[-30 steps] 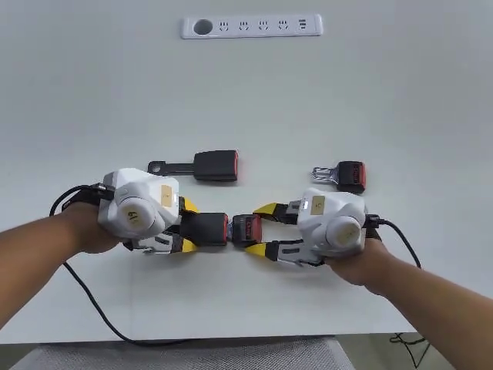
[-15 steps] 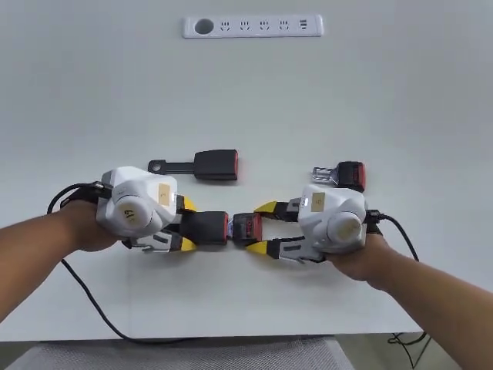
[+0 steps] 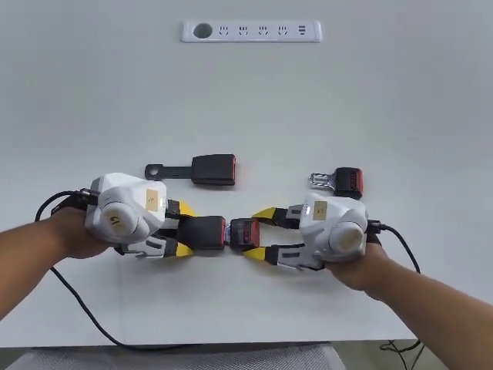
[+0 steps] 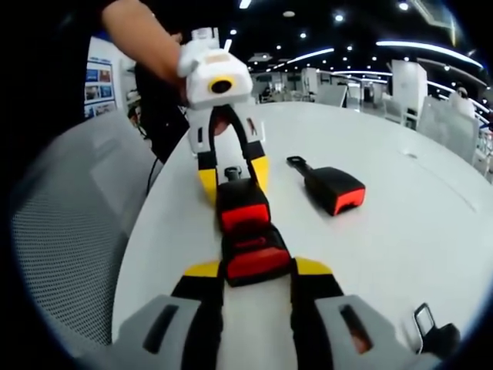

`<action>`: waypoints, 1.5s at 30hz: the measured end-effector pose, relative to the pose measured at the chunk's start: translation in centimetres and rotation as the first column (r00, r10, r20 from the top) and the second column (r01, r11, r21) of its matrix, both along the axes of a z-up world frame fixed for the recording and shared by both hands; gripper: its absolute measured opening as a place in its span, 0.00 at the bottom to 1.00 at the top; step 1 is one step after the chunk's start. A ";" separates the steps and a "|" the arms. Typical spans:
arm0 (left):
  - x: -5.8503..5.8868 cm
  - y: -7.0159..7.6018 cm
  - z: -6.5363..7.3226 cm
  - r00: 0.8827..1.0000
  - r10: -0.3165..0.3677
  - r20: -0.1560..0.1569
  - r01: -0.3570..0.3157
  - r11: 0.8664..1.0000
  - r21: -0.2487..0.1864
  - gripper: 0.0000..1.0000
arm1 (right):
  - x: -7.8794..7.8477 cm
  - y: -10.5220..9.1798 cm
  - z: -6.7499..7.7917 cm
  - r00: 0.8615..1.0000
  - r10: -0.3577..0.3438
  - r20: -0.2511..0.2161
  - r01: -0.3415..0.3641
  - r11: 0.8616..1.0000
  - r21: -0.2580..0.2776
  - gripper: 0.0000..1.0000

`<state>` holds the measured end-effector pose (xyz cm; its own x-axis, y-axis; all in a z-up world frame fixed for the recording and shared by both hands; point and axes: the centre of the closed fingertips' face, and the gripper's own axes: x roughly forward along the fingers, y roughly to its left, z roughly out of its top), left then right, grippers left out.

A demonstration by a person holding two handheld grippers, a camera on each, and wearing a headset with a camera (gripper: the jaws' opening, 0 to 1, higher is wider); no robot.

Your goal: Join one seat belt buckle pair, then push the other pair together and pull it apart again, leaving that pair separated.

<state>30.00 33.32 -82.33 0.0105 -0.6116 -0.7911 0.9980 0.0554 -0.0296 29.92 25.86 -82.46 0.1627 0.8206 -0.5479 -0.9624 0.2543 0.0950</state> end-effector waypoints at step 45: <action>0.2 0.1 -0.3 1.000 -0.010 -0.011 0.010 1.000 -0.027 0.32 | -0.2 -0.2 0.0 1.000 0.001 0.001 -0.001 1.000 0.010 0.31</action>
<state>30.16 33.40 -82.62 -0.0046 -0.6325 -0.7746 0.9981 0.0445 -0.0423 29.70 25.64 -82.42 0.1624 0.8261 -0.5397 -0.9627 0.2525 0.0968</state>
